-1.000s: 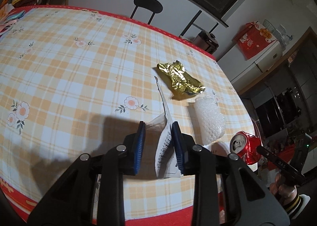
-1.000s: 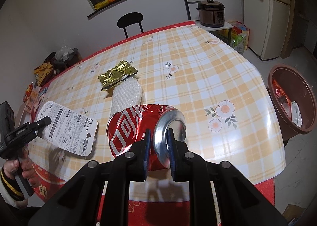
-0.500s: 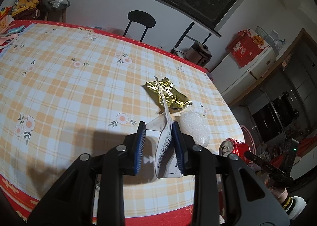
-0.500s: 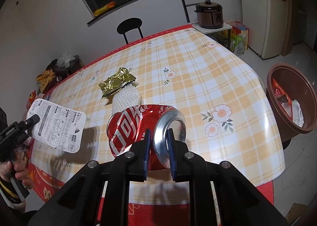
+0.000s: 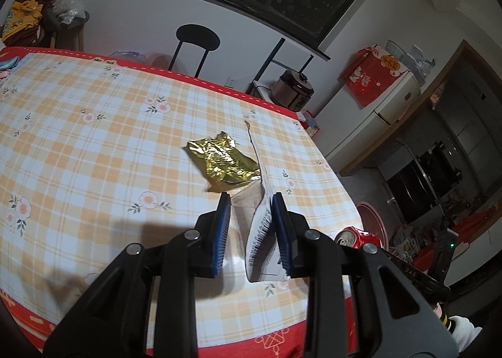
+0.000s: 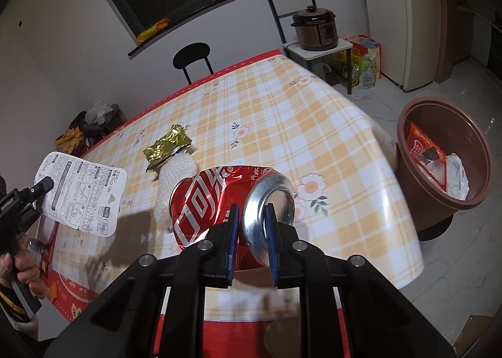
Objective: Collect trash
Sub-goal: 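Carry the can in the right tool over the brown bin while the left holds the paper, then open the right tool over the brown bin, dropping the can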
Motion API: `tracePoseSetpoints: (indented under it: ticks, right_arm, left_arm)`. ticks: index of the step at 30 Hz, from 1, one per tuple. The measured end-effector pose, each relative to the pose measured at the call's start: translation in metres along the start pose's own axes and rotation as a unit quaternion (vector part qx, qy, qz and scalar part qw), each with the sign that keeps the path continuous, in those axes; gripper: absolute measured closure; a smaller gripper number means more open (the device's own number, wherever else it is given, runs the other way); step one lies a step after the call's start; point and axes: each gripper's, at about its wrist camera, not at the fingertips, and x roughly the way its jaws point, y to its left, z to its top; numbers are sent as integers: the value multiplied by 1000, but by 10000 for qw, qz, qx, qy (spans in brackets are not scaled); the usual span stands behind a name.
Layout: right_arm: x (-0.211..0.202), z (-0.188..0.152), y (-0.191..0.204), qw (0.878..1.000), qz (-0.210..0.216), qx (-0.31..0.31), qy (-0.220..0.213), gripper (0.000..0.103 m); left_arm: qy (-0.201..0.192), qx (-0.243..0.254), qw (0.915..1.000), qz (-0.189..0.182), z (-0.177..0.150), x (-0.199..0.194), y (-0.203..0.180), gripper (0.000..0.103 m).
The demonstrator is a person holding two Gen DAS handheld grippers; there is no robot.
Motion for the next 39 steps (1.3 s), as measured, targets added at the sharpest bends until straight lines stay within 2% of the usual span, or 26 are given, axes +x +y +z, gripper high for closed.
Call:
tracePoseSetpoints:
  ticks: [9,18,24,30,37,38,39]
  right_arm:
    - [-27,17,-66,9984,-273,375,-311,85]
    - [-57,39,-159,9910,-815,818,-671,85]
    - [-62,54,-229,9838,-1297,1060,-642,85]
    - [-57,73,-278,9777,-1758,1021,-524,85]
    - [-49,89,-309,9762,-1795,1093,-526,84]
    - [-49,90,-313,9771,-1711,1136,-552,82]
    - [-51,91,-315,9774,-1678,1144,-587,75]
  left_arm:
    - [53,139,9998,-124,0,20,-44,73]
    - [171,282,9993,-157,-5,46,-91,73]
    - [188,340,9991,-142,-11,63,-122,73]
    - [212,385,9989,-139,-19,78,-150,73]
    - [238,463,9985,-164,-27,91,-178,73]
    - [243,480,9984,-169,-28,92,-181,73]
    - [250,496,9983,-174,-28,93,-184,73]
